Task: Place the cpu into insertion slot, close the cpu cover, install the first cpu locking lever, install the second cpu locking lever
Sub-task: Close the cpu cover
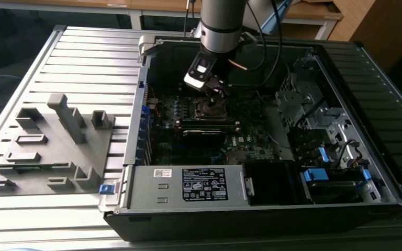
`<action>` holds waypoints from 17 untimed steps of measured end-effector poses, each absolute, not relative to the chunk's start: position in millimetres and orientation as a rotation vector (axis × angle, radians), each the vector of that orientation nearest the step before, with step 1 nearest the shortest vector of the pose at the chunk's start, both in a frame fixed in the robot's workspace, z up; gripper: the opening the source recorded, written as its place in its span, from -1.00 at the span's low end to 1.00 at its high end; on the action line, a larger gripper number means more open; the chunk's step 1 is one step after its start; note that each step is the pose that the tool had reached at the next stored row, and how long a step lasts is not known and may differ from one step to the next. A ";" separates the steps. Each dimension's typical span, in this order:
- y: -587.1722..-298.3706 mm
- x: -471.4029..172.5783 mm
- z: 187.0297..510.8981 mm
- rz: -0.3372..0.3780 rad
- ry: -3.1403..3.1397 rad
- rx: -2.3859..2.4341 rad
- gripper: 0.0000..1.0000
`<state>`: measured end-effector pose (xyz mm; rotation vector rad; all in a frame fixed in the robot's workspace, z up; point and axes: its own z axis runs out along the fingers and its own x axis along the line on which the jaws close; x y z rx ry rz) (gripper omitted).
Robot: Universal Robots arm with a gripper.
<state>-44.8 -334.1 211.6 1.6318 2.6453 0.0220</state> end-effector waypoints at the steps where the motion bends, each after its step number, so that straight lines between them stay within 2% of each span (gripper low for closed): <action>1: -334.2 -44.8 211.6 0.022 2.659 1.610 -0.79; 17: -334.1 -44.8 211.3 0.026 2.767 1.419 -0.79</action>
